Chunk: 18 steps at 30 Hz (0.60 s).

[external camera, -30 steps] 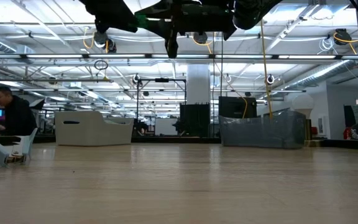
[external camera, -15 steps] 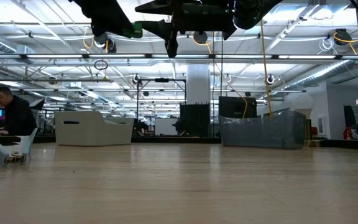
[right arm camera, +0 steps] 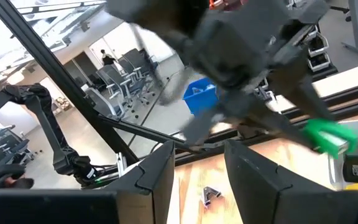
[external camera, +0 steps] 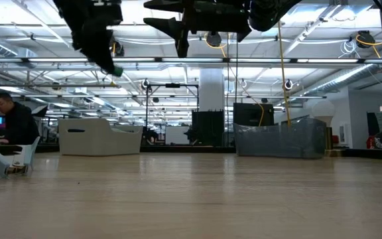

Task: Pick and place Stapler, Stapler remover, tape
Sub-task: Put the right green stapler into the gray bin

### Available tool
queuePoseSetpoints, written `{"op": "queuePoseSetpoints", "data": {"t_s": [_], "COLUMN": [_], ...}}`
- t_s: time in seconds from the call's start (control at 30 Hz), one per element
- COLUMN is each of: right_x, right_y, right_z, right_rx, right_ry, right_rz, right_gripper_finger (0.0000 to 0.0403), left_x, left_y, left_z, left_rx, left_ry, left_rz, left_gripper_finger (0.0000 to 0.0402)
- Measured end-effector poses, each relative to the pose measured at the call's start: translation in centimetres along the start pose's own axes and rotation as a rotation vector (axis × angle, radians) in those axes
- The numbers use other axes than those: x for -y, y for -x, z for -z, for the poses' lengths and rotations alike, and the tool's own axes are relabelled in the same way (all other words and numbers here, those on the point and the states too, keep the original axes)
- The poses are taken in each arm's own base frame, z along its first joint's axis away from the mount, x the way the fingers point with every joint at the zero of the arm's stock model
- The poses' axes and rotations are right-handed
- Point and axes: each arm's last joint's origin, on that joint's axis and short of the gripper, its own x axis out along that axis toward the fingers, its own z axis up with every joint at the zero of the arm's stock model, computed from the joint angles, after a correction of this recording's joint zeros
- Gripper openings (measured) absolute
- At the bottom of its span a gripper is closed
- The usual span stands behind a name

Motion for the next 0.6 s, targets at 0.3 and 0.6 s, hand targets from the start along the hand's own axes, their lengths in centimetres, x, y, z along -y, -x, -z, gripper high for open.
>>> {"op": "queuePoseSetpoints", "data": {"t_s": [0.3, 0.6], "right_x": [0.0, 0.5], "right_y": [0.0, 0.4], "right_z": [0.0, -0.2], "right_rx": [-0.001, -0.039], "right_ry": [-0.001, 0.029], "right_rz": [0.000, -0.065], "right_gripper_finger": [0.0139, 0.0132], "left_x": [-2.3, -2.6], "left_y": [-2.7, -6.4], "left_z": [-0.1, 2.3], "left_rx": [-0.137, -0.234], "left_ry": [0.061, 0.103], "left_rz": [-0.097, -0.022], "left_gripper_finger": [0.0122, 0.0122]}}
